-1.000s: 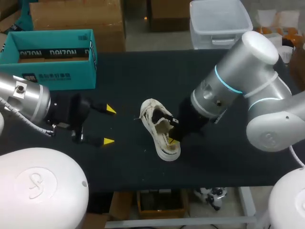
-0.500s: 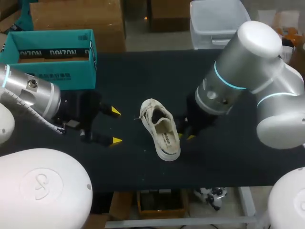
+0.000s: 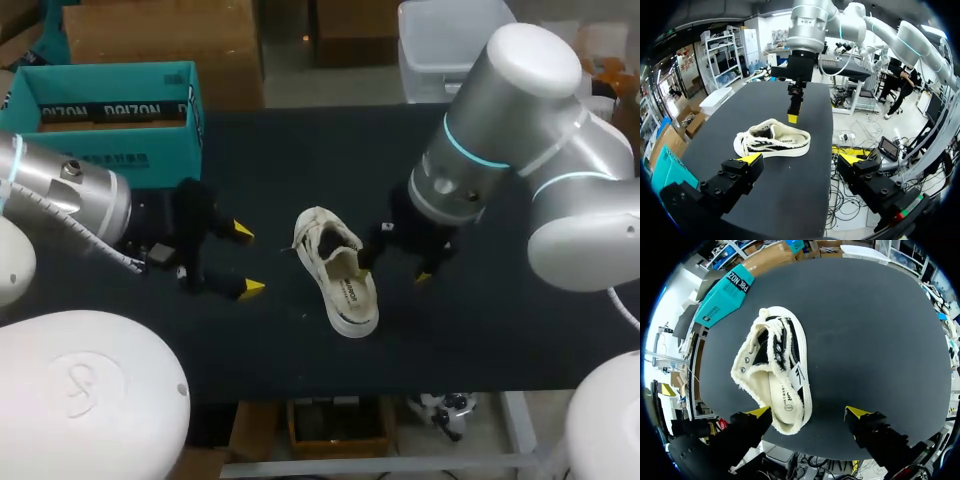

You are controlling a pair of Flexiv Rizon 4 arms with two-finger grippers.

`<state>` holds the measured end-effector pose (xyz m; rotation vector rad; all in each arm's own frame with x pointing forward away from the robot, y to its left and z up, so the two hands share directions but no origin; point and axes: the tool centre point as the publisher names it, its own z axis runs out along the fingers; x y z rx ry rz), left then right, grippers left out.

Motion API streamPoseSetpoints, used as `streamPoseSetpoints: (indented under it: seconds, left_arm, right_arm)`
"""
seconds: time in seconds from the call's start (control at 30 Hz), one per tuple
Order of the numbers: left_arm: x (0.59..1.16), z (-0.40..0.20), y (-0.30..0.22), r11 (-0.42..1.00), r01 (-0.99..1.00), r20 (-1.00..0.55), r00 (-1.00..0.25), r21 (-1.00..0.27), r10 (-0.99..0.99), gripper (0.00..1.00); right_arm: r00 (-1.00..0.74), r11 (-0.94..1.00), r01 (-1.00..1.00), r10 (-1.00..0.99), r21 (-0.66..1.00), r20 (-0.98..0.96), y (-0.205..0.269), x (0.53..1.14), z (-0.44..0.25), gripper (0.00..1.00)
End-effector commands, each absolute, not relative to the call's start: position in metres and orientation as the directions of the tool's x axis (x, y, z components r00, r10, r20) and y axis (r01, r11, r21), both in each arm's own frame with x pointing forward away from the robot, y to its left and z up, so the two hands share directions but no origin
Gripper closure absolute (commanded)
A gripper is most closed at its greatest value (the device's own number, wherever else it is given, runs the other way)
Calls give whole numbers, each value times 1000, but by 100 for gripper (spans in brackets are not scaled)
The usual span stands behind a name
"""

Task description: Open the shoe tongue, take the insole out of the shoe, put the insole back into the shoe, and pack the shoe into the shoebox

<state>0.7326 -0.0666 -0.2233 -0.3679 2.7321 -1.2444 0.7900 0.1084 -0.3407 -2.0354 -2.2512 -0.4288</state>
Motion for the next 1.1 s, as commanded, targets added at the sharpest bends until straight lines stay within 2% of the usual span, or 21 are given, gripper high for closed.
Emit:
streamPoseSetpoints:
  seconds: [0.03, 0.17, 0.2, 0.27, 0.4, 0.5, 0.73, 0.8, 1.1]
  left_arm:
    - [738, -240, -87, 595, -428, 129, -869, -680, -478, 0]
    - [741, -247, -94, 574, -522, 144, -805, -631, -575, 0]
    - [741, -248, -95, 573, -535, 163, -803, -621, -574, 0]
    - [743, -249, -96, 540, -591, 178, -756, -600, -630, 0]
    - [748, -253, -99, 513, -669, 248, -707, -538, -662, 0]
    - [752, -258, -101, 490, -719, 289, -666, -493, -687, 0]
    - [761, -268, -110, 442, -778, 323, -601, -447, -731, 0]
    - [763, -270, -112, 435, -781, 181, -556, -449, -811, 0]
    - [763, -270, -112, 435, -781, 181, -556, -449, -811, 0]
  right_arm:
    - [-142, 101, 981, 956, 166, 257, 91, 803, -355, 0]
    - [-238, 196, 961, 946, 197, 219, 83, 811, -353, 0]
    - [-314, 267, 938, 925, 222, 212, 82, 813, -351, 0]
    - [-322, 281, 933, 930, 226, 175, 79, 815, -348, 0]
    - [-539, 490, 820, 835, 296, 111, 75, 814, -338, 0]
    - [-672, 647, 716, 740, 262, 9, 77, 810, -334, 0]
    - [-691, 677, 704, 723, 215, -17, 77, 811, -332, 0]
    - [-691, 677, 704, 723, 215, -17, 77, 811, -332, 0]
    - [-691, 677, 704, 723, 215, -17, 77, 811, -332, 0]
